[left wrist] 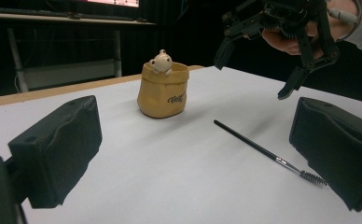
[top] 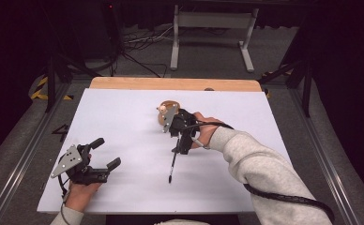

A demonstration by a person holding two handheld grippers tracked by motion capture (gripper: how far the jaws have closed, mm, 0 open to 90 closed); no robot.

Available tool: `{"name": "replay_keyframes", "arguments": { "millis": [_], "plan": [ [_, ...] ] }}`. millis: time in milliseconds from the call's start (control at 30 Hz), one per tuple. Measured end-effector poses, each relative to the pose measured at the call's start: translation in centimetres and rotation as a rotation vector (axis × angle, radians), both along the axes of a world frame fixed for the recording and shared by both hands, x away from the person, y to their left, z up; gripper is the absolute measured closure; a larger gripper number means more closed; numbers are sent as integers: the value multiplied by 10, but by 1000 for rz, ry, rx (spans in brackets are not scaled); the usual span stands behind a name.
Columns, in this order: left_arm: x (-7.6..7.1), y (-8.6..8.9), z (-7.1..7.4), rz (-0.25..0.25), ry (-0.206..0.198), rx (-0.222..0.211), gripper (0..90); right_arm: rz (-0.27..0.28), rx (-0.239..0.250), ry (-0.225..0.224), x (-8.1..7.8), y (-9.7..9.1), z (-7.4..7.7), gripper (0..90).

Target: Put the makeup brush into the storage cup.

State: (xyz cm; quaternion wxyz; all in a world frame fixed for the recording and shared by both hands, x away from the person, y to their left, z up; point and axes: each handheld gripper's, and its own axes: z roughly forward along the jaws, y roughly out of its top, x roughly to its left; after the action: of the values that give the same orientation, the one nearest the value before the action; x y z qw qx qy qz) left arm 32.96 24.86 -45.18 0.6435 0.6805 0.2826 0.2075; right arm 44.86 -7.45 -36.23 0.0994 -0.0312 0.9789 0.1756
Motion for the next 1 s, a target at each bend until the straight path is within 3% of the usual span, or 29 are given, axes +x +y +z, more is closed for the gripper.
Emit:
{"name": "replay_keyframes", "arguments": {
  "millis": [233,567,767,1000],
  "plan": [
    [0,1,0,-2,4,-5,33,21,7,54,6,3,-14,35],
    [0,0,0,-3,8,-6,36,36,-12,89,10,7,-33,36],
    [0,0,0,-4,9,-3,36,47,-52,109,9,11,-48,37],
    [0,0,0,0,7,-2,35,34,-85,118,11,11,-56,40]
  ]
}}
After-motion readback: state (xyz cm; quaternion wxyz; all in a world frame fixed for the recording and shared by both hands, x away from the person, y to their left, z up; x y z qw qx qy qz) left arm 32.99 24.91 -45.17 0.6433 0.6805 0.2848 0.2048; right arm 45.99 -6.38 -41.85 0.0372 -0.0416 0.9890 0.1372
